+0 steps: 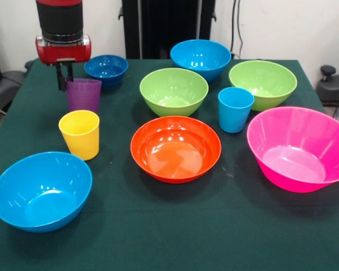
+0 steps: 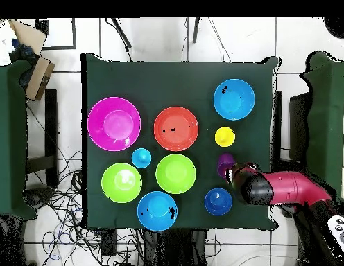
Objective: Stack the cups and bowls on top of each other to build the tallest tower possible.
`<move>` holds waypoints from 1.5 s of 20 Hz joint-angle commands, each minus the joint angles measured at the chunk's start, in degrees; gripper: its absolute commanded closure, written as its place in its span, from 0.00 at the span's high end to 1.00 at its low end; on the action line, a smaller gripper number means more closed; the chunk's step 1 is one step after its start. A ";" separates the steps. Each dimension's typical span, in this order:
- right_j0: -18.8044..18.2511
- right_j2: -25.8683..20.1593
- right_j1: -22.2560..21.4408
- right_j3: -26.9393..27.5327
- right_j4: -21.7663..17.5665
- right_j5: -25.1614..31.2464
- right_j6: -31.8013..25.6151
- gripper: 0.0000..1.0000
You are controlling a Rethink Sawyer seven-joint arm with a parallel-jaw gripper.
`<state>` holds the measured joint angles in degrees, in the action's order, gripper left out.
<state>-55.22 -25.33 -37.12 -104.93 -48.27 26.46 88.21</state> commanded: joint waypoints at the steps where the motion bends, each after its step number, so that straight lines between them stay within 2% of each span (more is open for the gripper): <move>1: 3.47 0.36 0.36 -0.70 0.89 2.47 1.33 0.00; 18: 4.87 0.82 1.92 0.61 1.66 2.83 2.09 0.00; 30: 3.40 -0.10 3.76 0.50 2.25 1.83 0.89 0.00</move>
<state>-53.26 -25.04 -36.35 -104.97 -47.35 26.46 88.21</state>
